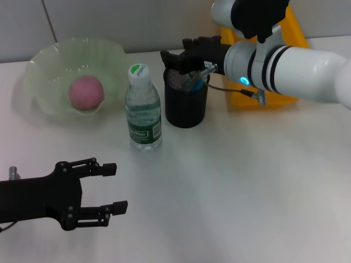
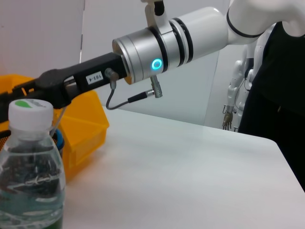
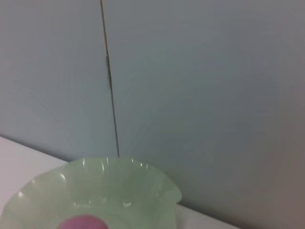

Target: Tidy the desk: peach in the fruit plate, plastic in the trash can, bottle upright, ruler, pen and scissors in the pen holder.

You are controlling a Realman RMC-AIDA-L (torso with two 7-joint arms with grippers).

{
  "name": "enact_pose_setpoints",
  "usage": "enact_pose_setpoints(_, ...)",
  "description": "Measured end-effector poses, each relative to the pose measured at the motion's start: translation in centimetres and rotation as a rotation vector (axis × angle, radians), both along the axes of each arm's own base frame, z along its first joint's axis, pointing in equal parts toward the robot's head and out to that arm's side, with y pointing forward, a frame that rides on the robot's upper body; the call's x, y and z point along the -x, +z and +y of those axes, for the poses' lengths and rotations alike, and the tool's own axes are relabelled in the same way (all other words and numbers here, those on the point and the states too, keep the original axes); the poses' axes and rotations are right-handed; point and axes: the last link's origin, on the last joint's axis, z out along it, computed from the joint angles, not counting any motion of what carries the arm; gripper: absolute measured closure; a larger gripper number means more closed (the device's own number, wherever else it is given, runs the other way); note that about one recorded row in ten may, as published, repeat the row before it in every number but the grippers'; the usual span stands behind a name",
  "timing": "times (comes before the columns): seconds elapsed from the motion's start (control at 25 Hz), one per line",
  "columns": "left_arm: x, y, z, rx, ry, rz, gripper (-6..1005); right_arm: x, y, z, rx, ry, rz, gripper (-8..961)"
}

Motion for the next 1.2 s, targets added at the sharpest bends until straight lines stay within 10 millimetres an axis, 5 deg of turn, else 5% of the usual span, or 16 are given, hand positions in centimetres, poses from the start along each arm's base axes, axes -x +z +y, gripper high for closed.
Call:
enact_pose_setpoints(0.44, -0.1, 0.1, 0.1, -0.008, 0.0, -0.006, 191, 1.2, 3.4, -2.3, -0.041, 0.064, 0.049, 343)
enact_pose_setpoints(0.6, -0.8, 0.2, 1.1, -0.013, 0.007, -0.004, 191, -1.8, 6.7, -5.6, 0.044, 0.002, 0.108, 333)
enact_pose_setpoints(0.8, -1.9, 0.8, 2.8, -0.007, 0.028, 0.0, 191, -5.1, 10.0, -9.2, 0.271, 0.101, 0.268, 148)
enact_pose_setpoints(1.0, -3.2, 1.2, 4.5, 0.022, 0.027, 0.028, 191, -9.4, 13.6, -10.4, 0.425, 0.211, 0.377, 122)
enact_pose_setpoints(1.2, -4.4, 1.1, 5.3, 0.043, 0.017, 0.036, 191, -12.2, 13.5, -9.7, 0.53, 0.27, 0.324, 122)
